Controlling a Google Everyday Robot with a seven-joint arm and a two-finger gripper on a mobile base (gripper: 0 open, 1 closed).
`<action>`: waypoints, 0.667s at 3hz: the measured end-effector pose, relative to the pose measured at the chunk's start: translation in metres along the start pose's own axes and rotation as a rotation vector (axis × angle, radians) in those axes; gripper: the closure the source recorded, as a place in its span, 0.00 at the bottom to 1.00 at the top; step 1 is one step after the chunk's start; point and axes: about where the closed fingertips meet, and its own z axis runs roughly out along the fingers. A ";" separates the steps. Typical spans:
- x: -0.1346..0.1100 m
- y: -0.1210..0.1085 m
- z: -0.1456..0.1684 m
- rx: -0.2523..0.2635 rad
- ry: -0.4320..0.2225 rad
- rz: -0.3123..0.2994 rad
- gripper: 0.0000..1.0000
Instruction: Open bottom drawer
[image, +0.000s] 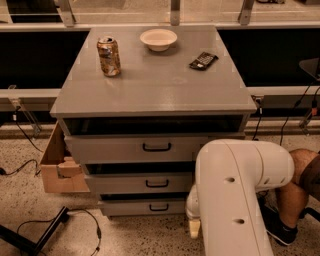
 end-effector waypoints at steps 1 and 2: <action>-0.004 -0.009 0.011 0.013 -0.040 -0.010 0.00; -0.007 -0.016 0.021 0.023 -0.071 -0.005 0.00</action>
Offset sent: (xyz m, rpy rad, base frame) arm 0.0475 0.0031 -0.0245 0.1124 -0.0338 0.0125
